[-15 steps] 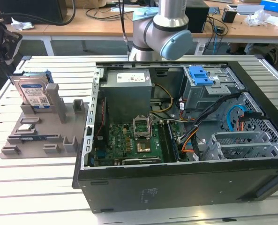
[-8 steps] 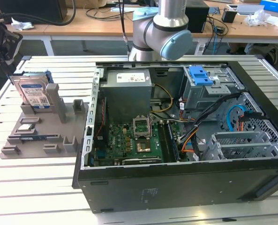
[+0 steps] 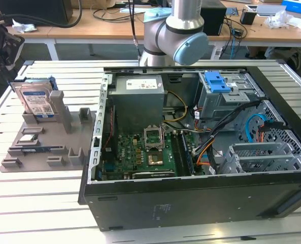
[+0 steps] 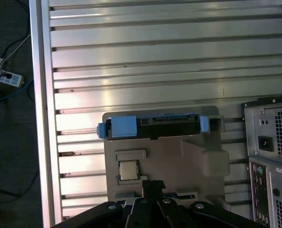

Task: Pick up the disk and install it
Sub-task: 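Pick up the disk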

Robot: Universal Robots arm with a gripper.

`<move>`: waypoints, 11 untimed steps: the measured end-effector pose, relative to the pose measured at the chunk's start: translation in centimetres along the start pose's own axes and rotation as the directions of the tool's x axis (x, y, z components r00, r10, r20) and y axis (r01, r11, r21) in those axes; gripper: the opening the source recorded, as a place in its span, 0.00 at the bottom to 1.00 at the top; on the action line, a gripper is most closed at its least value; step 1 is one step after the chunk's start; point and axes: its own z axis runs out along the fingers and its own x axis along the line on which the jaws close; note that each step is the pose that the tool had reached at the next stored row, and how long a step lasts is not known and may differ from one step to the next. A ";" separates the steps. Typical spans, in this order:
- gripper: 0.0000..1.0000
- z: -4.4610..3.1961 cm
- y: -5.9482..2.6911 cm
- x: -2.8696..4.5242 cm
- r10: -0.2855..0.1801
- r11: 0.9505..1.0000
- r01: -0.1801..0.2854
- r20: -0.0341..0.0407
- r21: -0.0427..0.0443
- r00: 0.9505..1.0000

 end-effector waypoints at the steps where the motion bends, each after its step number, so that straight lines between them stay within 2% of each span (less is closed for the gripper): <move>1: 0.11 0.00 0.01 0.00 -0.025 1.000 0.025 -0.001 -0.001 1.000; 6: 0.11 0.00 0.00 0.00 -0.110 0.994 0.110 -0.003 -0.003 0.994; 11: 0.11 0.00 0.00 0.00 -0.188 0.982 0.188 -0.005 -0.005 0.982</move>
